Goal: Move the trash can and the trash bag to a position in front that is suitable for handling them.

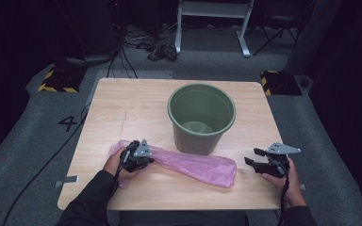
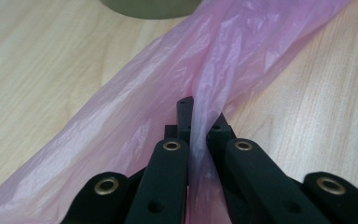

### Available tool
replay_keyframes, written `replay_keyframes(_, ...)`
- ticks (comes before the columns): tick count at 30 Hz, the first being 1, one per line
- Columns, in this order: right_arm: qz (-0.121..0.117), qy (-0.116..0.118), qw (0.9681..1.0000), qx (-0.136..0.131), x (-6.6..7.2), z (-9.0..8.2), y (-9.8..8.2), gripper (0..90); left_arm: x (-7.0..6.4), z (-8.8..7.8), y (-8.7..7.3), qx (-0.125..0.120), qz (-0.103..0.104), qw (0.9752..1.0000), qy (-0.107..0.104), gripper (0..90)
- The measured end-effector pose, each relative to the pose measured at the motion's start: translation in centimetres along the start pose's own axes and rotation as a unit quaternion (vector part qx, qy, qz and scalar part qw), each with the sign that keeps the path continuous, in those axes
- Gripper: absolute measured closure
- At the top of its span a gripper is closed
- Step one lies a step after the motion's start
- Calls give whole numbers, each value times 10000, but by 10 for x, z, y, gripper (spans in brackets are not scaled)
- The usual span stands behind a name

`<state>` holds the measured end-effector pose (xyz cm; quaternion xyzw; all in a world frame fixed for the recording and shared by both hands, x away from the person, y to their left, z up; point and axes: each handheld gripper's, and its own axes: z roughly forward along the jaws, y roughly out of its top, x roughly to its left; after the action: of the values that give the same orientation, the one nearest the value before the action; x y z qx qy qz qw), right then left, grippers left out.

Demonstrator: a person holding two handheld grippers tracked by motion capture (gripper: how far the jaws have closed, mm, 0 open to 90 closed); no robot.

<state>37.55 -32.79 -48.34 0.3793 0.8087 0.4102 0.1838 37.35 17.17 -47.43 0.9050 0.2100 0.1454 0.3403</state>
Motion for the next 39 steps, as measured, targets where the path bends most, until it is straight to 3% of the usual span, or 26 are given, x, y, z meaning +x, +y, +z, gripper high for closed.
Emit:
replay_keyframes(2, 22, -16, 10000, 34, -3, 2, 0, 376, 0, -8, -2, -190, -65, 9998, 46, 891)
replay_keyframes(8, 44, -27, 10000, 85, -8, 9, 2, 368, -5, -27, -6, -469, 42, 9988, 118, 892)
replay_keyframes(16, 37, -37, 9998, 210, -11, 23, 4, 310, -7, -48, -11, -830, -119, 9960, 299, 893)
replay_keyframes(24, 18, -168, 9994, 309, -13, 33, 5, 251, -7, -63, -13, -1175, -242, 9919, 406, 894)
replay_keyframes(29, 2, -204, 9982, 566, -13, 39, 7, 212, -8, -68, -13, -1287, -272, 9902, 464, 894)
replay_keyframes(39, 34, -229, 9984, 519, -11, 40, 6, 186, -2, -82, -13, -1576, -414, 9847, 616, 894)
